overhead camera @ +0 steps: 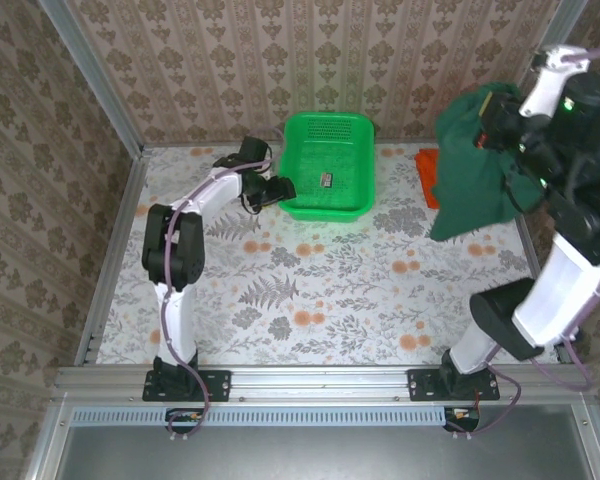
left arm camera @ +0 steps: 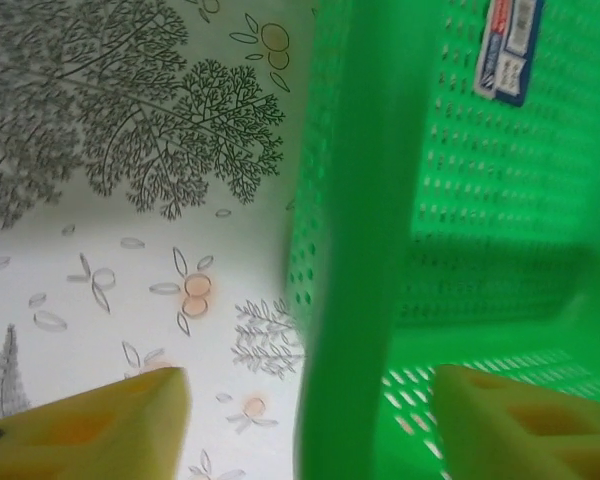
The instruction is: Fold and stack the t-shirts
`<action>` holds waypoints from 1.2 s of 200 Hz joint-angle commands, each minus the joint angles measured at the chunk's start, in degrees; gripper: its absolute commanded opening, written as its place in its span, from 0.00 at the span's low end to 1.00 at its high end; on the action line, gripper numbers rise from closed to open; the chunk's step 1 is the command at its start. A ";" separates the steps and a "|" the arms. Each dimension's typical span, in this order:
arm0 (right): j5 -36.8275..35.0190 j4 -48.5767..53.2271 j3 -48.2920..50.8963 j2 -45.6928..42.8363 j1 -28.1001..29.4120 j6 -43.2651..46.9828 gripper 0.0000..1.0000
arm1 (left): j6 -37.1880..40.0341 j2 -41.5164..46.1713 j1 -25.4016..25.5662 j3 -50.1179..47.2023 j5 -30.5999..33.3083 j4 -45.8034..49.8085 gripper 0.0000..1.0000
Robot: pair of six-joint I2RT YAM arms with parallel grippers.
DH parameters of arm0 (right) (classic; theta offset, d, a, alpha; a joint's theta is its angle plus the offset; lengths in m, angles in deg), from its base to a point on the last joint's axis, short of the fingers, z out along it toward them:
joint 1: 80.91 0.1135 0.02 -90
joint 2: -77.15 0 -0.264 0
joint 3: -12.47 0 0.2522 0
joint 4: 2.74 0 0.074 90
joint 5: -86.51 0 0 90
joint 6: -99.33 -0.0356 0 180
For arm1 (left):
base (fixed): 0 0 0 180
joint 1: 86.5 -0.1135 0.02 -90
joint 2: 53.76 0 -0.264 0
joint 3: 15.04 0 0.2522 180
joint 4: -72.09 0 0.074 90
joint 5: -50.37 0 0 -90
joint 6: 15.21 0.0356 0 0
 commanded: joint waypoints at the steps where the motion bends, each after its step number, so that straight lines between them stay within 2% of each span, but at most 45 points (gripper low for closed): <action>1: -2.06 3.47 6.41 -3.33 0.00 0.73 0.00 | 0.56 -2.45 0.22 4.26 0.21 4.37 0.51; 14: -1.11 4.18 12.96 -6.55 0.06 -0.01 0.00 | 1.58 -2.23 -0.15 4.71 1.77 5.58 0.31; 24: 0.31 1.89 22.92 -10.92 0.12 -0.10 0.00 | 2.58 -1.30 -0.84 4.19 2.61 6.35 0.16; 44: 1.96 -12.31 49.93 -25.70 0.04 -2.13 0.00 | 5.13 2.08 -3.58 1.39 3.29 7.62 0.00; 58: 5.28 -24.26 67.87 -36.22 0.06 -4.31 0.04 | 7.46 5.85 -6.26 -2.99 4.46 7.63 0.00; 79: 9.05 -33.35 83.35 -44.46 0.09 -8.53 0.02 | 11.16 12.56 -11.28 -10.46 4.97 7.17 0.00; 103: 14.18 -35.17 90.63 -44.81 0.09 -13.54 0.00 | 16.60 19.40 -18.06 -18.53 5.87 6.50 0.00; 123: 19.46 -41.54 99.41 -45.24 0.13 -19.96 0.00 | 21.34 22.82 -24.04 -22.88 7.30 6.39 0.00; 144: 20.86 -46.88 106.25 -45.49 1.17 -24.00 0.00 | 21.87 24.12 -30.59 -25.02 7.29 5.66 0.00; 153: 20.47 -47.57 107.62 -45.01 1.59 -24.63 0.00 | 21.62 23.88 -32.89 -24.66 7.20 5.67 0.03; 163: 20.19 -47.88 108.40 -44.32 2.13 -25.09 0.00 | 21.89 22.90 -34.97 -22.90 7.49 6.77 0.15; 174: 20.40 -48.17 108.77 -43.60 2.68 -25.09 0.00 | 22.15 21.03 -36.80 -20.17 8.15 9.14 0.22; 184: 20.43 -48.12 108.90 -43.04 3.22 -25.21 0.00 | 21.40 19.37 -38.09 -17.07 9.20 11.49 0.39; 196: 20.22 -48.15 109.13 -42.71 3.72 -25.29 0.00 | 20.83 17.93 -39.10 -13.56 10.61 14.19 0.52; 207: 20.09 -48.43 109.47 -42.84 4.06 -25.38 0.01 | 19.74 17.30 -39.20 -10.51 14.92 16.72 0.67; 226: 19.74 -47.91 109.75 -43.22 4.35 -25.38 0.02 | 18.27 17.46 -38.50 -5.61 17.77 20.78 0.75; 240: 19.48 -47.44 110.20 -43.60 4.47 -25.29 0.03 | 16.70 18.66 -36.23 -3.37 16.22 21.80 0.78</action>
